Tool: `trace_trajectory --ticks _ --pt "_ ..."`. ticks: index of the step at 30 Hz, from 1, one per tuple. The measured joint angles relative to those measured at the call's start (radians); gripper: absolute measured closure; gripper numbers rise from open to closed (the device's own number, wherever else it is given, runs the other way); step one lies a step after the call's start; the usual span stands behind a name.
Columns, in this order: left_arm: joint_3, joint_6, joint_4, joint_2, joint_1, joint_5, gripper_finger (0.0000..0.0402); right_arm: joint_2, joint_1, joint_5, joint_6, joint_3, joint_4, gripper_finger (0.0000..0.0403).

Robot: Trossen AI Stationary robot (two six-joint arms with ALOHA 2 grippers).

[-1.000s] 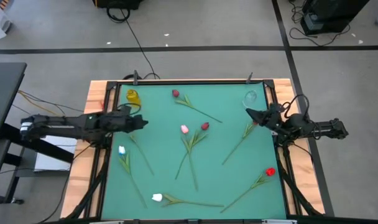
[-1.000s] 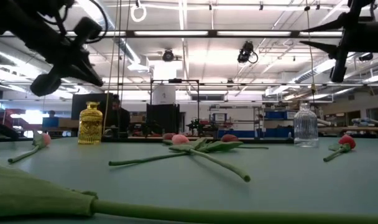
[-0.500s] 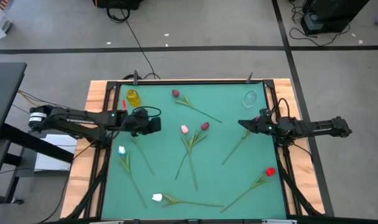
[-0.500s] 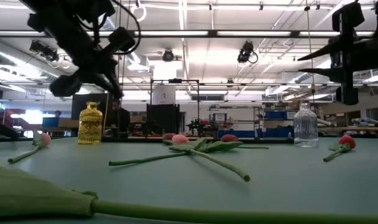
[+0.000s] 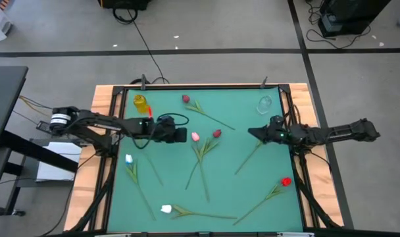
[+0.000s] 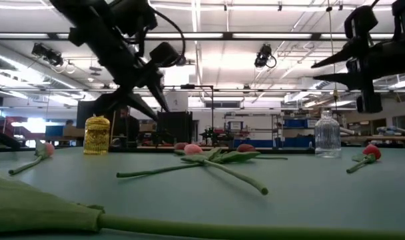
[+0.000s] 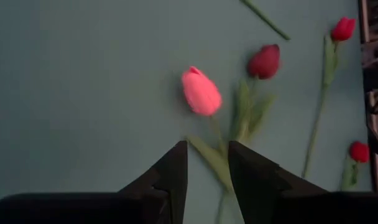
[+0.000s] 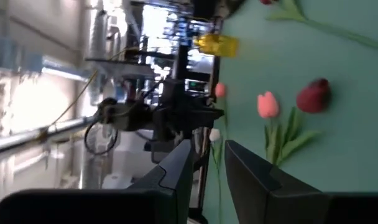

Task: Sort flowers into vase by color
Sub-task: Put the left pink flower into the transparent vase

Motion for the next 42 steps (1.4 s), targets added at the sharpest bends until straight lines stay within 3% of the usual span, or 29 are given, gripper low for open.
trace_trajectory --ticks 4,10,14,17,21,23,26,30,35,42 --pt "0.064 -0.033 -0.14 0.041 -0.006 0.045 0.0279 0.078 0.0 -0.026 0.092 0.0 -0.002 0.0299" --pt "0.145 -0.017 -0.68 0.027 -0.045 0.095 0.0291 0.195 0.0 -0.081 0.111 0.034 0.0 0.0299" --pt "0.127 -0.124 -0.834 -0.029 -0.095 0.09 0.0291 0.256 0.0 -0.088 0.108 0.045 -0.001 0.0299" --pt "0.039 -0.224 -0.836 -0.072 -0.155 0.107 0.0291 0.287 0.0 -0.112 0.107 0.045 0.0 0.0299" --pt "-0.097 -0.43 -0.815 -0.147 -0.234 0.217 0.0292 0.311 0.002 -0.142 0.105 0.045 0.005 0.0299" --pt "-0.117 -0.53 -0.8 -0.189 -0.267 0.208 0.0292 0.313 0.002 -0.156 0.1 0.045 -0.002 0.0299" --pt "-0.12 -0.643 -0.804 -0.224 -0.292 0.114 0.0292 0.313 0.002 -0.162 0.089 0.045 -0.001 0.0299" --pt "-0.145 -0.679 -0.783 -0.23 -0.284 0.037 0.0292 0.317 -0.002 -0.162 0.086 0.045 -0.004 0.0299" --pt "-0.275 -0.715 -0.602 -0.228 -0.234 0.092 0.0292 0.332 -0.019 -0.181 0.085 0.045 -0.01 0.0299" --pt "-0.273 -0.765 -0.575 -0.229 -0.216 0.086 0.0292 0.332 -0.033 -0.269 0.086 0.045 -0.008 0.0299"
